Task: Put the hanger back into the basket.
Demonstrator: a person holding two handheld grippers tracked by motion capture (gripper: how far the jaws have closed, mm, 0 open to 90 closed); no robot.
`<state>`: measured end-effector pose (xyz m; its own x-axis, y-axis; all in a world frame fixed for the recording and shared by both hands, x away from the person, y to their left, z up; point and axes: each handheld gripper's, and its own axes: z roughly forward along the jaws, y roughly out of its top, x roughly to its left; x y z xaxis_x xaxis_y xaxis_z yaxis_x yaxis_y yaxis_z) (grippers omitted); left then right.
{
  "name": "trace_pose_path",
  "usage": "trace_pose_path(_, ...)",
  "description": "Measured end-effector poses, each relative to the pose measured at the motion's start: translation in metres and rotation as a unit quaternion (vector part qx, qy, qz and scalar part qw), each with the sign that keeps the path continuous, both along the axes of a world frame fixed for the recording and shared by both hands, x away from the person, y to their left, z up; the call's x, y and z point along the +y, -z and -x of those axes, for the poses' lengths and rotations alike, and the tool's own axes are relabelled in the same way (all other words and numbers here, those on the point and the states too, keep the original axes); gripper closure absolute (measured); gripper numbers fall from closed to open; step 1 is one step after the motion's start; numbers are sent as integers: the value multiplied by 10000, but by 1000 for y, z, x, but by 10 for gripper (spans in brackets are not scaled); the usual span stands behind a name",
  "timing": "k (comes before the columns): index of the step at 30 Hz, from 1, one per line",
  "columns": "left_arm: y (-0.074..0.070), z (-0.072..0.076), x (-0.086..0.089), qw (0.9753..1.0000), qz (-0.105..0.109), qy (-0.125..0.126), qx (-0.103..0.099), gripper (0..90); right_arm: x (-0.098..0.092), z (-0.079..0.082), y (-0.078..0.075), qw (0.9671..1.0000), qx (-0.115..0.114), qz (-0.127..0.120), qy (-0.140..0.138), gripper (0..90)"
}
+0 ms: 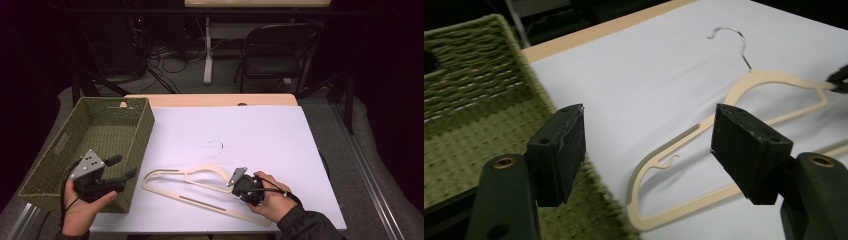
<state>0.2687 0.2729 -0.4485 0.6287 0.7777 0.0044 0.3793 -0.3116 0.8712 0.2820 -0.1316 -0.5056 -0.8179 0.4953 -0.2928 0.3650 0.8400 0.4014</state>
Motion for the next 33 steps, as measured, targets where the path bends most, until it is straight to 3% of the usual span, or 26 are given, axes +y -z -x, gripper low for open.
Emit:
trace_pose_path(1,0,0,-8,9999,0,140,24,301,-2,2,-1,9997,-200,59,-112,806)
trace_pose_path(2,0,0,-8,9999,0,140,24,301,-2,2,-1,9997,-200,59,-112,806)
trace_pose_path(5,2,-2,-26,9990,81,433,120,300,-5,6,-1,9979,-570,161,-265,806)
trace_pose_path(9,7,-7,-43,9976,111,634,267,298,-8,7,-1,9955,-800,254,-439,806)
trace_pose_path(11,12,-12,-55,9965,61,742,368,298,-9,8,-1,9952,-824,266,-458,806)
trace_pose_path(13,16,-16,-69,9942,272,772,698,281,-10,7,0,9938,-916,314,-549,806)
trace_pose_path(14,17,-16,-74,9935,277,808,751,281,-10,7,0,9938,-916,314,-549,806)
trace_pose_path(18,26,-23,-102,9916,-77,986,837,277,-12,7,0,9928,-982,338,-593,805)
trace_pose_path(22,39,-43,-118,9888,-38,1166,929,262,-15,8,0,9902,-1133,395,-712,805)
trace_pose_path(26,48,-52,-125,9869,-79,1214,1059,256,-17,8,0,9891,-1179,399,-788,805)
trace_pose_path(30,59,-62,-131,9825,-167,1325,1300,251,-21,8,1,9875,-1248,460,-851,806)
trace_pose_path(33,69,-66,-135,9765,-232,1522,1508,251,-23,8,1,9864,-1288,510,-885,805)
